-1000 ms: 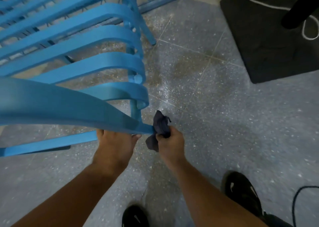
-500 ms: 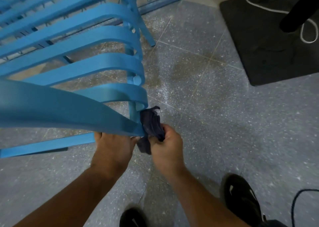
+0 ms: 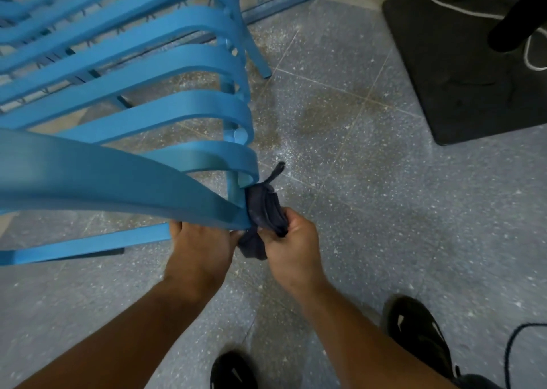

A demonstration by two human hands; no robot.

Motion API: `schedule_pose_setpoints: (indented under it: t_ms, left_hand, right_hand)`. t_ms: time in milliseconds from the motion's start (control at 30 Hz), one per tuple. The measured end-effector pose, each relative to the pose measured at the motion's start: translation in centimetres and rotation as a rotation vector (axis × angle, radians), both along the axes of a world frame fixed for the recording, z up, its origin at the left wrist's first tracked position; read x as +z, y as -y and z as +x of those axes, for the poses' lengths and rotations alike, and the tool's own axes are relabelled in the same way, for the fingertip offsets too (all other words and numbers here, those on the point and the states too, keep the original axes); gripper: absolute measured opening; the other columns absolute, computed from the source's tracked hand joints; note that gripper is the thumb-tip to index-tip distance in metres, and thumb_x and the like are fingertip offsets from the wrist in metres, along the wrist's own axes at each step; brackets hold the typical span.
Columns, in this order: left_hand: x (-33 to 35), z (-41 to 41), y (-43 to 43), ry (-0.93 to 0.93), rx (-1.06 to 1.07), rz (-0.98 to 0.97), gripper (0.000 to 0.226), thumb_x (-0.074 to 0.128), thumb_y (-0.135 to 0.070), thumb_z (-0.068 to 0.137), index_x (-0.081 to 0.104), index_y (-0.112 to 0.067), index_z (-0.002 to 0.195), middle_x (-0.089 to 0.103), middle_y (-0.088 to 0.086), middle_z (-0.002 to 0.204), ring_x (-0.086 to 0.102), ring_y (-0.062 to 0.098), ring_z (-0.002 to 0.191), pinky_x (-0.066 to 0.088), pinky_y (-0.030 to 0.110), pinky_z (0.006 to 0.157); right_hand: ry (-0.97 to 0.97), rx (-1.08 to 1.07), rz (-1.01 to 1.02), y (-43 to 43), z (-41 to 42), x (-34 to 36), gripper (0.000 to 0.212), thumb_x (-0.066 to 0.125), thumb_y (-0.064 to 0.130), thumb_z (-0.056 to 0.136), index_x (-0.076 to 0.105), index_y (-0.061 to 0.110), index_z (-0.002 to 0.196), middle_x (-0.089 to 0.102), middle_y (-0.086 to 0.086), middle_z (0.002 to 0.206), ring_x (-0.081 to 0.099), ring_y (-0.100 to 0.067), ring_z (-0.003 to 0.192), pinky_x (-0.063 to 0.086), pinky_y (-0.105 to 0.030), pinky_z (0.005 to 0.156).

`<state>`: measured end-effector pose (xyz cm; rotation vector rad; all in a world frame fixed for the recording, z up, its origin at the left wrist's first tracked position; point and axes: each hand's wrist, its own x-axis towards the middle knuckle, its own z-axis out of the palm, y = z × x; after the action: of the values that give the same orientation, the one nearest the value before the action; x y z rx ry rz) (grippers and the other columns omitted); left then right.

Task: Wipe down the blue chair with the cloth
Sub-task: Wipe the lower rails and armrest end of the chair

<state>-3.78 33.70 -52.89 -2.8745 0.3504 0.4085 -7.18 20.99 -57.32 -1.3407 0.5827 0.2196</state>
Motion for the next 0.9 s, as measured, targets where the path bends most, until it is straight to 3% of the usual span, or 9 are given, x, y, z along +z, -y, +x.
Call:
schedule_pose_setpoints:
  t_ms: [100,233,433,567,633,667,767,833,900]
  left_hand:
    - [-0.3,-0.3,-0.1,0.011,0.071,-0.090,0.038,0.062,-0.044,0.088,0.064,-0.019,0.118,0.063,0.006,0.110,0.054,0.030,0.110,0.040,0.052,0.097]
    - [-0.5,-0.2,-0.2,0.011,0.087,-0.094,0.039,0.063,-0.044,0.087,0.064,-0.017,0.115,0.063,0.006,0.108,0.055,0.030,0.109,0.039,0.051,0.096]
    - [0.5,-0.1,0.0,-0.028,-0.058,0.062,0.028,0.090,-0.022,0.064,0.072,-0.012,0.084,0.065,0.013,0.078,0.062,0.039,0.077,0.052,0.057,0.068]
    - [0.4,-0.3,0.1,-0.045,0.049,-0.062,0.032,0.066,-0.039,0.087,0.068,-0.015,0.108,0.066,0.009,0.102,0.058,0.035,0.102,0.041,0.054,0.090]
    - [0.7,-0.1,0.3,-0.081,0.118,-0.082,0.039,0.058,-0.044,0.090,0.064,-0.015,0.116,0.065,0.008,0.110,0.057,0.032,0.108,0.041,0.050,0.095]
    - [0.8,-0.1,0.3,-0.101,0.084,-0.019,0.039,0.060,-0.043,0.089,0.064,-0.014,0.113,0.066,0.008,0.106,0.060,0.031,0.104,0.045,0.049,0.091]
    - [0.1,-0.2,0.1,-0.022,-0.142,0.046,0.036,0.091,-0.022,0.061,0.069,-0.004,0.082,0.055,0.011,0.057,0.061,0.034,0.049,0.052,0.045,0.045]
    - [-0.7,-0.4,-0.6,0.045,-0.107,0.001,0.037,0.084,-0.029,0.073,0.067,0.001,0.087,0.054,0.017,0.061,0.060,0.038,0.053,0.050,0.047,0.048]
    - [-1.2,-0.3,-1.0,0.076,-0.070,-0.020,0.050,0.054,-0.046,0.089,0.063,0.002,0.098,0.060,0.022,0.081,0.060,0.040,0.070,0.050,0.048,0.061]
  right_hand:
    - [-0.170,0.006,0.009,0.5,1.1,-2.1,0.020,0.062,-0.011,0.083,0.066,0.009,0.083,0.068,-0.007,0.074,0.068,-0.015,0.062,0.059,-0.030,0.060]
    - [-0.295,0.006,-0.032,0.8,2.5,-3.5,0.019,0.055,-0.016,0.082,0.062,0.002,0.081,0.054,-0.005,0.070,0.051,-0.008,0.050,0.045,-0.021,0.045]
    - [-0.026,-0.009,0.036,0.0,-0.1,1.9,0.015,0.067,-0.005,0.084,0.070,0.008,0.091,0.074,-0.007,0.084,0.073,-0.016,0.075,0.062,-0.034,0.068]
    - [-0.156,-0.056,0.074,0.2,0.3,-1.9,0.020,0.062,-0.010,0.083,0.068,0.010,0.082,0.071,-0.020,0.076,0.072,-0.030,0.066,0.061,-0.044,0.063]
    - [-0.271,-0.043,0.023,0.7,1.1,-5.1,0.017,0.060,-0.011,0.083,0.064,0.005,0.082,0.065,-0.017,0.068,0.066,-0.016,0.053,0.057,-0.028,0.053]
    - [-0.316,-0.031,0.012,0.8,1.4,-6.9,0.014,0.058,-0.011,0.083,0.064,0.001,0.084,0.062,-0.016,0.067,0.062,-0.014,0.051,0.051,-0.026,0.049]
    - [-0.434,-0.040,0.012,1.3,2.6,-11.0,0.016,0.055,-0.010,0.082,0.064,-0.005,0.094,0.058,-0.016,0.077,0.055,-0.023,0.065,0.048,-0.035,0.055]
    - [-0.448,0.008,-0.103,1.5,2.9,-13.0,0.017,0.062,-0.008,0.078,0.066,-0.002,0.093,0.064,-0.016,0.080,0.062,-0.025,0.071,0.057,-0.042,0.063]
    - [-0.442,0.018,-0.136,1.4,2.8,-13.7,0.015,0.067,-0.004,0.074,0.068,0.000,0.089,0.066,-0.014,0.074,0.067,-0.028,0.071,0.057,-0.046,0.063]
